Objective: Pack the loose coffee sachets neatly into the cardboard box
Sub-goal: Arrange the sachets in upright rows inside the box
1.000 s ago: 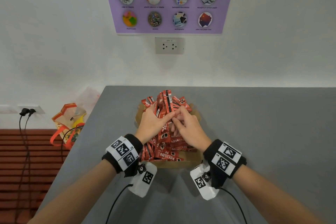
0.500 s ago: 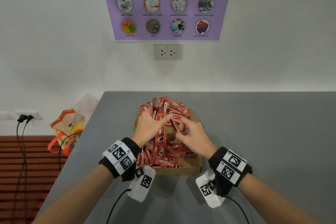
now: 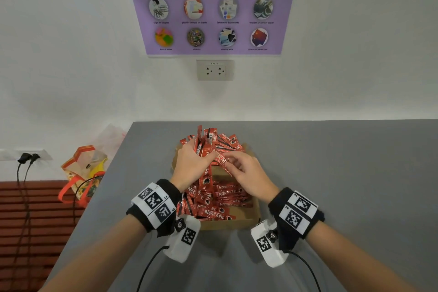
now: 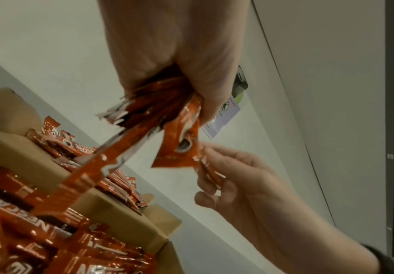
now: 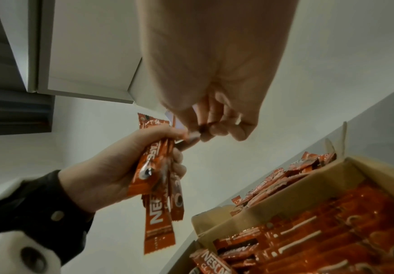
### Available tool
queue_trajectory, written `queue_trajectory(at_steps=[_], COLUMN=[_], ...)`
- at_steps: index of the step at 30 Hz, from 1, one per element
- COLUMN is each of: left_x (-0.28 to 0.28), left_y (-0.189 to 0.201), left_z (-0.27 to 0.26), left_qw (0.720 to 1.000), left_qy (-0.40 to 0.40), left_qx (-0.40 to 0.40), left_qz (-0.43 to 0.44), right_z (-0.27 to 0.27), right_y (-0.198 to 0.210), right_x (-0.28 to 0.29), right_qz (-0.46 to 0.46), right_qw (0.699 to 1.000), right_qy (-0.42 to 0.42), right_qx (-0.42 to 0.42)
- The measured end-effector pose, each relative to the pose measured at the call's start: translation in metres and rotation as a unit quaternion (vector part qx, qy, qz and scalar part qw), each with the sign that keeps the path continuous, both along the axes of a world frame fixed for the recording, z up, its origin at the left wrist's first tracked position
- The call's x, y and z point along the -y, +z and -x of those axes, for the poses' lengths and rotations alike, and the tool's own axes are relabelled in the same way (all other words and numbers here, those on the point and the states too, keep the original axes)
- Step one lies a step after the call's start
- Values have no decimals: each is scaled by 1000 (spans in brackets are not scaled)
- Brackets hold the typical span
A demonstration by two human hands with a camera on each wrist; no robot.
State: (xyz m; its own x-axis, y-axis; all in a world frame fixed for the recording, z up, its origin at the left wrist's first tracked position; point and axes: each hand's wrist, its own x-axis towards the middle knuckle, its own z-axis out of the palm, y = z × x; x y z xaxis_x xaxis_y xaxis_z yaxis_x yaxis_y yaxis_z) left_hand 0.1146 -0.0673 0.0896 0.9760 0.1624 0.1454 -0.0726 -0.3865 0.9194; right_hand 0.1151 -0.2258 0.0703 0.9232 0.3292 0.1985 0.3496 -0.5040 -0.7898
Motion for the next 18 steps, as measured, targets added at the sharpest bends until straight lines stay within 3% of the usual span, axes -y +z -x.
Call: queue_trajectory(at_steps=[7, 12, 18], left_x=[-9, -15, -15], left_y=[-2, -1, -1], left_z=[0, -3, 0], left_qw=[998, 992, 994], left_qy=[-36, -38, -73], left_qx=[-48, -108, -87], left_qz=[-7, 54, 0], right_z=[-5, -4, -11], right_y=[6, 9, 9], right_x=[10, 9, 7], right_qz=[47, 46, 86], right_qw=[998, 998, 995], right_qy=[-29, 31, 55], right_qx=[6, -7, -23])
